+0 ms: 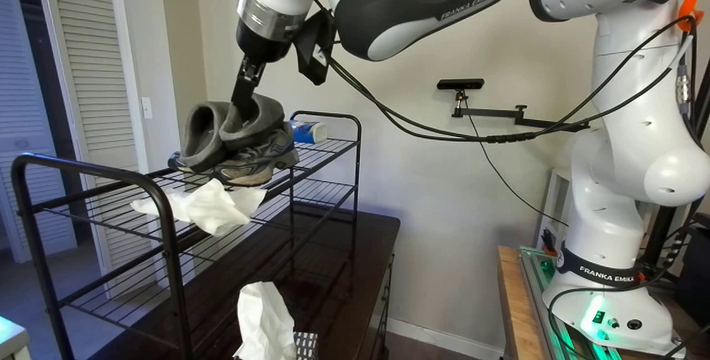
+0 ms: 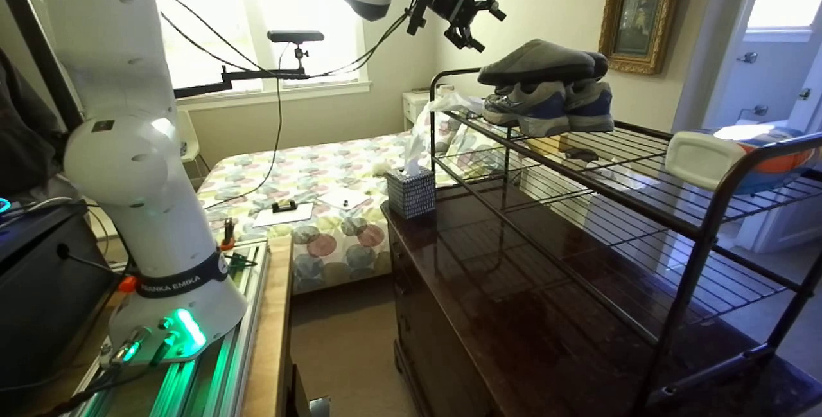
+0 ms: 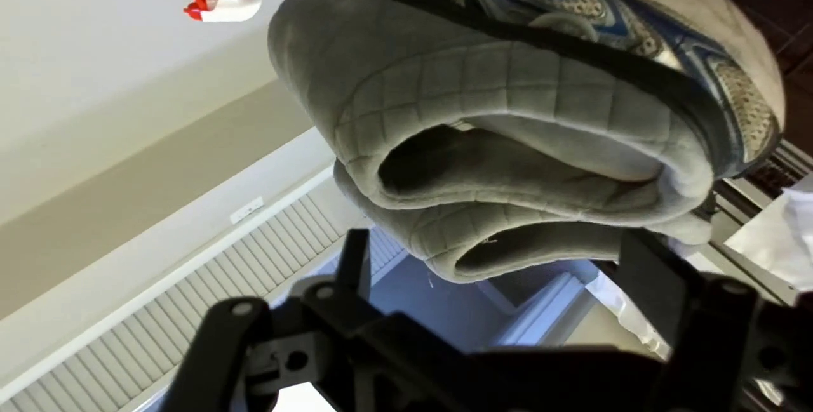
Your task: Put the right house slipper on the right side of the shoe rack.
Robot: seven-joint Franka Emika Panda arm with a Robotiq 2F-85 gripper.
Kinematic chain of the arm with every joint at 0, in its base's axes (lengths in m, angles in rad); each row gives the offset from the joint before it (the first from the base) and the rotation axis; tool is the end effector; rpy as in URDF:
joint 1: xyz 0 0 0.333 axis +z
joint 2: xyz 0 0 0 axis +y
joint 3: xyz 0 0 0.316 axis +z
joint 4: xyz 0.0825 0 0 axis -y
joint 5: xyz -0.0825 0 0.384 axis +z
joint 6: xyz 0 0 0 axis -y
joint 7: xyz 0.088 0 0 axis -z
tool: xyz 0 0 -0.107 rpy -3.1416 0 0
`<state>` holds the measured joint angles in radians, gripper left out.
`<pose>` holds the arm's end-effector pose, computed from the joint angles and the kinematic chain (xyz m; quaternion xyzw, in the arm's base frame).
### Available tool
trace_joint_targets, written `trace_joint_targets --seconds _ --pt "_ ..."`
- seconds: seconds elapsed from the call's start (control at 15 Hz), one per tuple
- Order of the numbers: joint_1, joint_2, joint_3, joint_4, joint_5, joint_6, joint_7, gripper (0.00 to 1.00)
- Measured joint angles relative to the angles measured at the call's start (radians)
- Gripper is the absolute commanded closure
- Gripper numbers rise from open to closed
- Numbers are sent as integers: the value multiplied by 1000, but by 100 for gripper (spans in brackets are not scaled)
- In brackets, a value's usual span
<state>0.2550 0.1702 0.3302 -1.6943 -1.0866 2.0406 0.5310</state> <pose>0.5670 0.2996 0.5395 0.8603 0.2096 0.3128 0.3437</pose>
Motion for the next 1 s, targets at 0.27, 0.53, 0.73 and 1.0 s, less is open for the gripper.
trace_joint_targets --seconds 0.27,0.53,0.73,1.0 --pt "54 86 -50 142 -61 -115 38 0" --pt "91 172 -94 255 -91 -225 39 0" --pt "111 232 -117 323 -96 -297 25 0" --pt "132 292 -141 396 -96 -354 9 0"
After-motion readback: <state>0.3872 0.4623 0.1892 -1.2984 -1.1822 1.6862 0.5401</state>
